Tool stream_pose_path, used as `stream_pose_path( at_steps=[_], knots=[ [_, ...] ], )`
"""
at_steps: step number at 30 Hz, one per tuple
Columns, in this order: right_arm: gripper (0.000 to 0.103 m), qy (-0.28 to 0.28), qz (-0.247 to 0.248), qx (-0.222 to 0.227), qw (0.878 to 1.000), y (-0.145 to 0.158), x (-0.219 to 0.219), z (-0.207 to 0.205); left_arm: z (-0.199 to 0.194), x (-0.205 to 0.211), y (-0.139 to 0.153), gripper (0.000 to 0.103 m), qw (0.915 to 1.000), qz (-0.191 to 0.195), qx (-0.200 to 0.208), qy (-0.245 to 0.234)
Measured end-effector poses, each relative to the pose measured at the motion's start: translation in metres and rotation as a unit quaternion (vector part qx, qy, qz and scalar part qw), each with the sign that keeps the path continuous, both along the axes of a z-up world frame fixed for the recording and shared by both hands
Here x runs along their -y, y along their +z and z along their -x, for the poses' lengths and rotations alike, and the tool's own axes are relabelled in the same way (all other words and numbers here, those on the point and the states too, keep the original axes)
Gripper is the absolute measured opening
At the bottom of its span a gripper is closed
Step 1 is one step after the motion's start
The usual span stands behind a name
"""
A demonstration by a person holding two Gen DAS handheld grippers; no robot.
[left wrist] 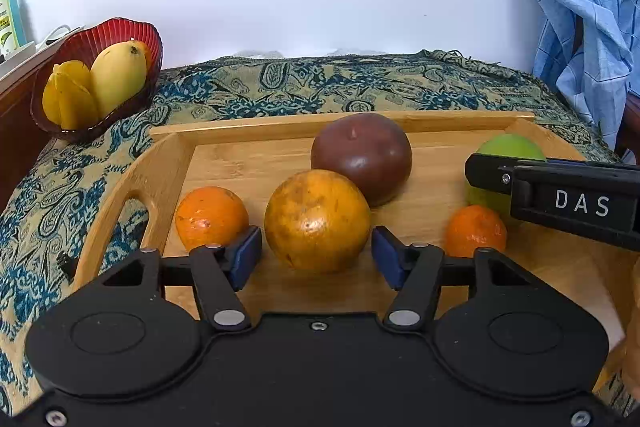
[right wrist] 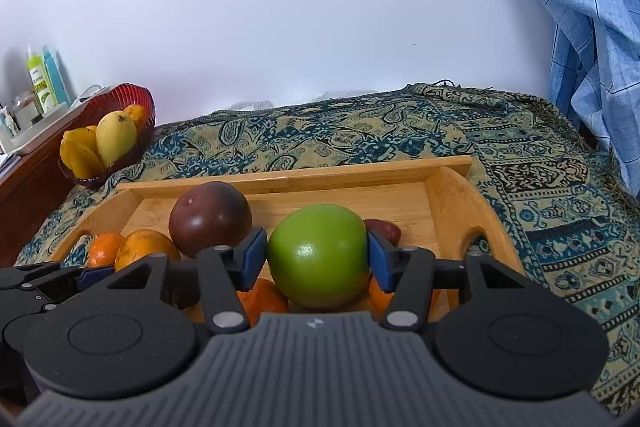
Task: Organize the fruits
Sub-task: 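Lower and open both grippers to release the orange and apple on the tray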
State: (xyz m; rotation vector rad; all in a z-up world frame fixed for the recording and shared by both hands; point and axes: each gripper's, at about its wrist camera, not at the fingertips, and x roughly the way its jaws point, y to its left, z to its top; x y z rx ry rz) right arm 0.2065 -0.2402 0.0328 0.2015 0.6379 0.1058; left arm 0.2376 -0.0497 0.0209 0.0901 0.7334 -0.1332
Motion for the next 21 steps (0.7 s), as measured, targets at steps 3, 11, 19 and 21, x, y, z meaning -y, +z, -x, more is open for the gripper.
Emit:
stream_pose_path(
  at_steps=[3, 11, 19, 21],
  knots=[
    [0.057, 0.001, -0.001, -0.001, 1.0, 0.0, 0.002, 0.002, 0.004, -0.001, 0.001, 0.064, 1.0, 0.0, -0.001, 0.0],
    [0.06, 0.005, -0.006, 0.001, 1.0, 0.003, 0.009, 0.015, 0.017, 0.0, 0.013, 0.079, 1.0, 0.004, 0.007, -0.006],
    [0.072, 0.015, -0.004, 0.018, 1.0, 0.009, 0.015, 0.034, 0.035, -0.001, 0.019, 0.085, 0.9999, 0.004, 0.01, -0.012],
    [0.072, 0.017, -0.005, 0.02, 1.0, 0.011, 0.016, 0.039, 0.04, -0.001, 0.021, 0.086, 0.9999, 0.005, 0.01, -0.012]
  ],
)
